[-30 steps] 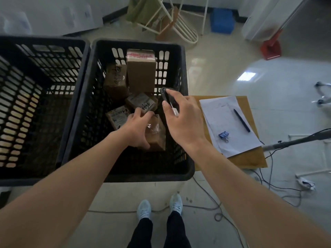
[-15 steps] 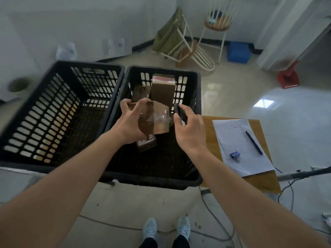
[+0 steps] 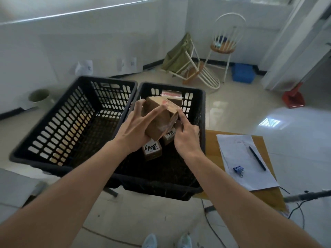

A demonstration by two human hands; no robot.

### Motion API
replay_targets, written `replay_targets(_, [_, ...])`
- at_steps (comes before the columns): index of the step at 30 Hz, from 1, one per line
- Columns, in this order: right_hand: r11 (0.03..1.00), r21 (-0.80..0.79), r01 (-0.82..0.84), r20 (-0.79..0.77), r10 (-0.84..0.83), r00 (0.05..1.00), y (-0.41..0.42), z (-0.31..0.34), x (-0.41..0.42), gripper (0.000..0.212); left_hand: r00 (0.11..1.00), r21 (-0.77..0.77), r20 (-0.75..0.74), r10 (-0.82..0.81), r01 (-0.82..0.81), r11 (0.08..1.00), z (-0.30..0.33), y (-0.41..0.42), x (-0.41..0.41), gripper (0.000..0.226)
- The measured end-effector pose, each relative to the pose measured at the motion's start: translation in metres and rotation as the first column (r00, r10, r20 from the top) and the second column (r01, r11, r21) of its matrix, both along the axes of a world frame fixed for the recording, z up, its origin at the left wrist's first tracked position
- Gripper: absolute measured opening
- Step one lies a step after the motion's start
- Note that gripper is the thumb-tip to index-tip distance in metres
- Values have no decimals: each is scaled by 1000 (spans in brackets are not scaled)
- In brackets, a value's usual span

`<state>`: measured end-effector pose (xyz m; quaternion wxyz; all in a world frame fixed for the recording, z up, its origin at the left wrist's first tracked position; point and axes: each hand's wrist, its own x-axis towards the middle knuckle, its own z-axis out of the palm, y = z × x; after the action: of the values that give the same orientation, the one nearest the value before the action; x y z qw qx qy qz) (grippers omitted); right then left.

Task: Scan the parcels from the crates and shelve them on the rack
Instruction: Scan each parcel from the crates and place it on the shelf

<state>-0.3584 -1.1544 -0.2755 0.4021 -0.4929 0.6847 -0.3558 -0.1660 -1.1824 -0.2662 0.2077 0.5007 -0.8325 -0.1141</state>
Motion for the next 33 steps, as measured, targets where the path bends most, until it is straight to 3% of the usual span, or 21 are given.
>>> replay_targets(4, [1000, -5, 16, 21, -16, 1000, 4, -2, 0, 44, 991, 115, -133, -2, 17, 993, 0, 2, 4, 120])
replay_targets(7, [1000, -17, 6, 16, -5, 1000, 6, -2, -1, 45, 916, 265, -400, 31, 83, 961, -2, 3, 10, 118])
replay_targets(10, [999, -38, -28, -2, 28, 1000, 9, 2, 1, 45, 608, 491, -723, 326, 121, 863, 0, 1, 8, 87])
replay_targets(12, [997, -57, -49, -14, 48, 999, 10, 3, 4, 45, 426, 541, -780, 459, 88, 837, 8, -4, 6, 52])
replay_targets(14, [996, -73, -60, -15, 59, 998, 10, 2, 6, 46, 291, 550, -812, 506, 91, 830, 16, -8, 6, 38])
replay_targets(18, [996, -62, -62, -2, 62, 998, 12, -1, 7, 46, 161, 599, -797, 582, 89, 796, 23, -13, 13, 7])
replay_targets(20, [995, -56, -77, -6, 77, 997, 14, -2, 7, 46, 96, 635, -773, 628, 108, 765, 25, -11, 17, 40])
replay_targets(22, [995, -52, -89, -7, 89, 996, 15, -2, 9, 47, 77, 648, -761, 644, 145, 748, 28, -8, 20, 56])
replay_targets(24, [994, -52, -95, -10, 94, 995, 15, 0, 11, 47, 72, 644, -762, 644, 192, 741, 30, -5, 22, 47])
replay_targets(27, [993, -54, -101, -15, 100, 995, 15, 3, 12, 48, -14, 612, -766, 643, 289, 736, 31, -6, 23, 51])
replay_targets(33, [990, -62, -128, -42, 126, 991, 14, 8, 15, 50, 147, 679, -725, 673, 312, 664, 39, -8, 25, 48])
